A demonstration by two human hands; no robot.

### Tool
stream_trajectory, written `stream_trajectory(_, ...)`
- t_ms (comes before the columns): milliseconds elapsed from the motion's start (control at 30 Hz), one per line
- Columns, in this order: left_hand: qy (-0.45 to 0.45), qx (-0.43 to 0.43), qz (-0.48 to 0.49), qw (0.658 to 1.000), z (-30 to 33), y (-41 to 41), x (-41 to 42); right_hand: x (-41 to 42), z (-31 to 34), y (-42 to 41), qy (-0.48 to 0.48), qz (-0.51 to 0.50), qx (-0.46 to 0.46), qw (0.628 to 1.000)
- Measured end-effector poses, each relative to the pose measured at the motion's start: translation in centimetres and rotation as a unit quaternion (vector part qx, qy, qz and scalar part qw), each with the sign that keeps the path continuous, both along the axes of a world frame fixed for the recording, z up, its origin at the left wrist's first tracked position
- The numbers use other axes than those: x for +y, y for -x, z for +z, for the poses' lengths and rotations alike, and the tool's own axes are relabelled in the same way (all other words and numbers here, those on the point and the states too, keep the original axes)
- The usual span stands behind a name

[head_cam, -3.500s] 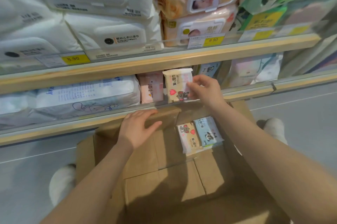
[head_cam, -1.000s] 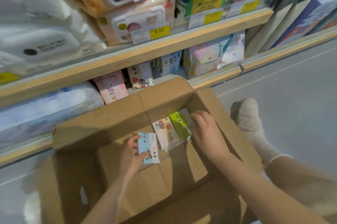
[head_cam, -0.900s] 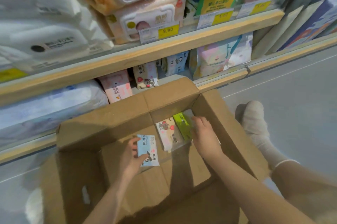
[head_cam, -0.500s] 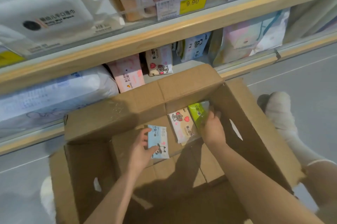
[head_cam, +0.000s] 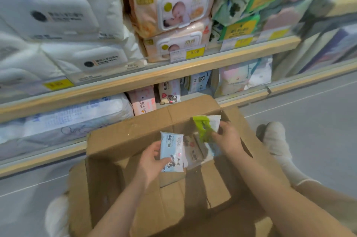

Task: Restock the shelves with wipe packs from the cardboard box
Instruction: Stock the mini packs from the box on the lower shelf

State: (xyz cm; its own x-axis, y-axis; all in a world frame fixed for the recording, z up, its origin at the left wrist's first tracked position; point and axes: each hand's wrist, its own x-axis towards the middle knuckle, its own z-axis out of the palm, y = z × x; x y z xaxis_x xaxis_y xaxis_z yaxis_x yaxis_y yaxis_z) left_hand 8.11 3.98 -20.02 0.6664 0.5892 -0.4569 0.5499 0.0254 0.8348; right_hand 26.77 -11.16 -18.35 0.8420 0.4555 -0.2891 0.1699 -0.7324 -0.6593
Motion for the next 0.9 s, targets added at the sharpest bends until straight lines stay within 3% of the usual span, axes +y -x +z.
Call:
stream_trajectory(300, -0.083, -0.049, -0.008, 0.995, 4.5, -2.5, 4.9, 3.5, 8.2, -3.6, -0.128, 0.026, -0.047, 0.990)
stream_trajectory(400, -0.060, -0.046, -0.016, 0.997, 3.8, -2.2, 6.5, 6.2, 8.3, -4.0, -0.113, 0.061, -0.074, 0.989)
stream_trajectory(533, 0.000, -0.053, -0.042, 0.998, 2.8, -2.3, 7.8, 10.3, 5.4, -4.2, -0.097, 0.091, -0.032, 0.991)
stream_trajectory(900, 0.033, -0.062, -0.015, 0.997, 1.3, -2.7, 8.3, 15.7, 0.1, -4.6, -0.003, 0.046, 0.000, 0.999)
